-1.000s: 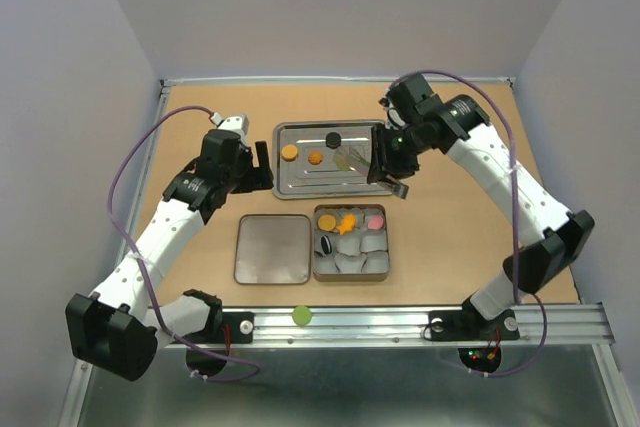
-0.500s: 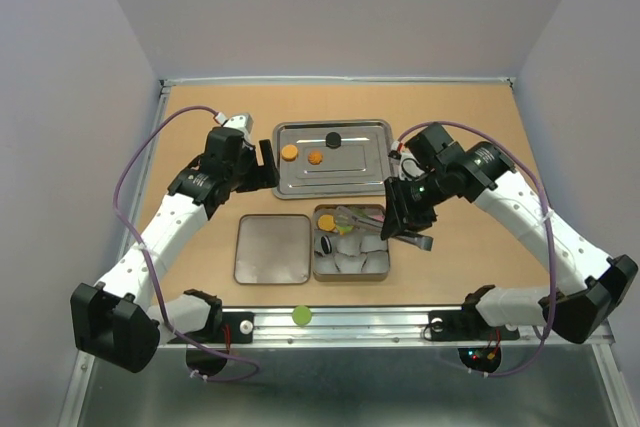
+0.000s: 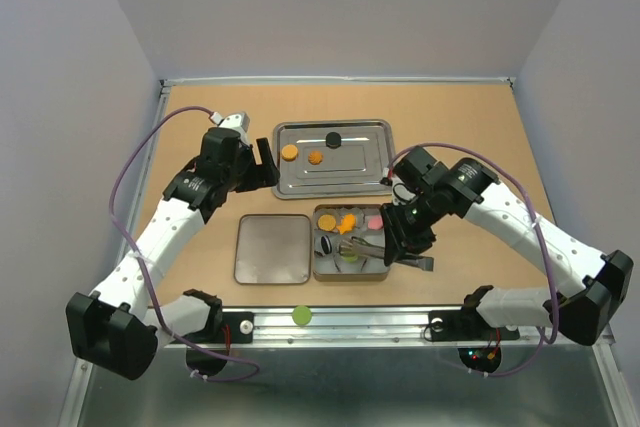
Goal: Pack the cookies
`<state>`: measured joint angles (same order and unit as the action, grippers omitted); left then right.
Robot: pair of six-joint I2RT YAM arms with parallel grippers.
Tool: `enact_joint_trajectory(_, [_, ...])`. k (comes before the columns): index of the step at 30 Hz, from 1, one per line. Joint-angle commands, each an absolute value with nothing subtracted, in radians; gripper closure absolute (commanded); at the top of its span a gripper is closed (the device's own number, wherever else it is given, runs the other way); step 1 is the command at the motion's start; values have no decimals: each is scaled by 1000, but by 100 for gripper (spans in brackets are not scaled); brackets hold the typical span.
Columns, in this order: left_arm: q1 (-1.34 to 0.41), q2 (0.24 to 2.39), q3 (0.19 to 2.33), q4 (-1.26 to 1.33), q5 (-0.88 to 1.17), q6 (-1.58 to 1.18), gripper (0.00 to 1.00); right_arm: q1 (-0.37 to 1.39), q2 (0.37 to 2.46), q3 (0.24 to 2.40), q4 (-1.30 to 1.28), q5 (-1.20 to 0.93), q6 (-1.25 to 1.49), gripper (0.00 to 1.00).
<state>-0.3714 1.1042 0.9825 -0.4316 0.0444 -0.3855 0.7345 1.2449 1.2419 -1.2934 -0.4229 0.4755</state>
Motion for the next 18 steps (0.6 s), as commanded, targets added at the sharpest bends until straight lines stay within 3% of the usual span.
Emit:
enact_joint_trajectory(1, [-373, 1052, 982, -433, 43, -396, 13, 738, 1259, 1246, -1243, -341, 489, 65])
enact_joint_trajectory(18, [-371, 1016, 962, -446, 26, -388, 13, 738, 1354, 1307, -1181, -267, 531, 66])
